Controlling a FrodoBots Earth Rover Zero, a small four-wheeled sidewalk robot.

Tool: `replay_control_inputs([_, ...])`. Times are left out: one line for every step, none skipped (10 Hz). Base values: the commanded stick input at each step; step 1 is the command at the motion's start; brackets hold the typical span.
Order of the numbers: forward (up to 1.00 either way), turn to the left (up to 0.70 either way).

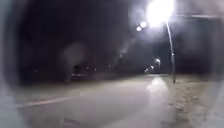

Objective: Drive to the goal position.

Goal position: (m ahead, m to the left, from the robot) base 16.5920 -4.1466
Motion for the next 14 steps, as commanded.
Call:
replay_control_inputs([1.0,-0.07])
replay_control_inputs([1.0,-0.34])
replay_control_inputs([1.0,-0.39])
replay_control_inputs([1.0,-0.4])
replay_control_inputs([1.0,-0.4])
replay_control_inputs([1.0,-0.4])
replay_control_inputs([1.0,-0.4])
replay_control_inputs([1.0,-0.4])
replay_control_inputs([1.0,-0.4])
replay_control_inputs([1.0,-0.4])
replay_control_inputs([1.0,-0.4])
replay_control_inputs([1.0,-0.4])
replay_control_inputs([1.0,-0.4])
replay_control_inputs([1.0,-0.4])
